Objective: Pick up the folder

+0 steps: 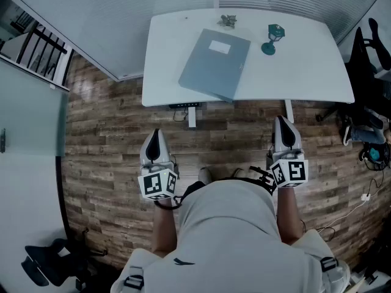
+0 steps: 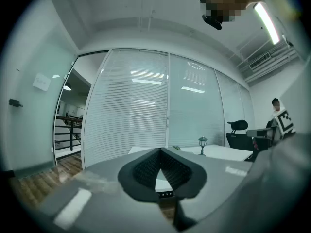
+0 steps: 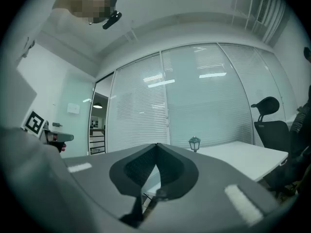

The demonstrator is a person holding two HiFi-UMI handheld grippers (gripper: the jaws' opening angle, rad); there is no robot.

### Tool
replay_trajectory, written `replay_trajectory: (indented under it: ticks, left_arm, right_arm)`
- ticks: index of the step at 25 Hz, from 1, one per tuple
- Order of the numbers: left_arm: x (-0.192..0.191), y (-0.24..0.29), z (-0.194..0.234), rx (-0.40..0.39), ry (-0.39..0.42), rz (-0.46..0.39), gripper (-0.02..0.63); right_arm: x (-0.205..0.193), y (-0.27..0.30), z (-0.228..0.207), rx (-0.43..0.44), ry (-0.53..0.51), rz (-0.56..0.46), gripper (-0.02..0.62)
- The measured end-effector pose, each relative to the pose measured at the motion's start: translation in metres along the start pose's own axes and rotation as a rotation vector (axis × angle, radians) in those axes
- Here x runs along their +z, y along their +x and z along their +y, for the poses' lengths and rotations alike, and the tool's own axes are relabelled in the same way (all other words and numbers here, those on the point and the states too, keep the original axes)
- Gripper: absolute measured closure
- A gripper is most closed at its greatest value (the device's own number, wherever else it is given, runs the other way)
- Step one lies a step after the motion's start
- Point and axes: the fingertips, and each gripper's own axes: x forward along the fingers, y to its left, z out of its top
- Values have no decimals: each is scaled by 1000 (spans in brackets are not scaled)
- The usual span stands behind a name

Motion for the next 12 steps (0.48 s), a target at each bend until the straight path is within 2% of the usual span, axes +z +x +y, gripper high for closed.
replay_trajectory:
  ticks: [12]
  left_arm:
    - [-5, 5, -2, 1, 4, 10, 600]
  right_arm:
    - [-2, 5, -6, 6, 20, 0, 594]
